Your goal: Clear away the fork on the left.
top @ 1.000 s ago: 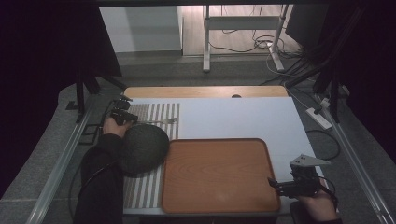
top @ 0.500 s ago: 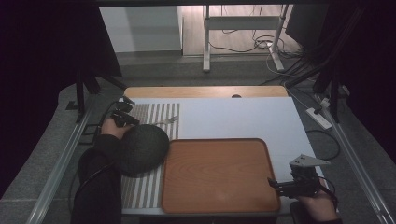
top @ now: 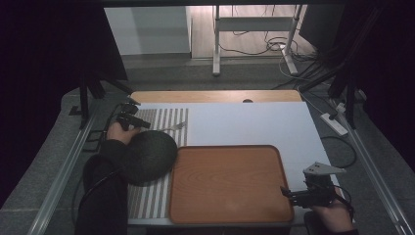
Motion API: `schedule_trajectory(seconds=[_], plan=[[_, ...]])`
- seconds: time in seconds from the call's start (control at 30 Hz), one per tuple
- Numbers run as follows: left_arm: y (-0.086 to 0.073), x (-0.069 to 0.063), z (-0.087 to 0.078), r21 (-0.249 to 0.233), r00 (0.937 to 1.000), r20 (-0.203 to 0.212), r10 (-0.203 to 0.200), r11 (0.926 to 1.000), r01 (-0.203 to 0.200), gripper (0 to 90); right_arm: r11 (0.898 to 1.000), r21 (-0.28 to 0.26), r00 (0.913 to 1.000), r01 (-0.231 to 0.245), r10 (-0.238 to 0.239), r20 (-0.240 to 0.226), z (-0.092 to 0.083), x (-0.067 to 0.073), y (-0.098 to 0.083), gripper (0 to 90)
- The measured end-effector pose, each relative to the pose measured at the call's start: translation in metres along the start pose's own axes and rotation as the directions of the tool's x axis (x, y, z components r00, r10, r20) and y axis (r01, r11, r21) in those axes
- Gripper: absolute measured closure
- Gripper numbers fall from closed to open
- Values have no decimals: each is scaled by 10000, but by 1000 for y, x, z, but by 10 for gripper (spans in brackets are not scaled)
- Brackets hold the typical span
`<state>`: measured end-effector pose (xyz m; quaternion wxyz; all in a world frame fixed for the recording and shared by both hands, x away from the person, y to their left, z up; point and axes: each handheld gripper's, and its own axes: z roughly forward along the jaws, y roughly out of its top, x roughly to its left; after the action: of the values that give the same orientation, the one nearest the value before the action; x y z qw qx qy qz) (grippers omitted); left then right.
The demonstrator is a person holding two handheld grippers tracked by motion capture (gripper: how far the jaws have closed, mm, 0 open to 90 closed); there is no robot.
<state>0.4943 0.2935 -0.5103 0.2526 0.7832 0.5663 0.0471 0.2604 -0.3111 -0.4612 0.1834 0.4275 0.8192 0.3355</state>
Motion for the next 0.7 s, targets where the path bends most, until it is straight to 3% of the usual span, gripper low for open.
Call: schedule_trajectory(seconds=[0.1,0.2,0.37,0.47,0.67,0.7], plan=[[4,-6,1,-174,9997,123,215,9996,-212,352,10000,9,10000,6,-6,2,0,0,0,0],[8,-14,6,-62,9987,244,446,9990,-445,175,10000,18,10000,6,-6,2,0,0,0,0],[16,-27,17,342,9941,463,985,9944,-1001,50,10000,19,10000,11,-11,-1,0,0,0,0],[20,-35,24,562,9908,551,1234,9904,-1265,21,10000,18,10000,3,-3,-3,0,0,0,0],[25,-48,40,1228,9809,241,1931,9732,-1946,6,10000,5,10000,17,-17,-6,0,0,0,0],[25,-50,42,1276,9814,181,1913,9731,-1920,3,10000,4,10000,18,-18,-6,0,0,0,0]])
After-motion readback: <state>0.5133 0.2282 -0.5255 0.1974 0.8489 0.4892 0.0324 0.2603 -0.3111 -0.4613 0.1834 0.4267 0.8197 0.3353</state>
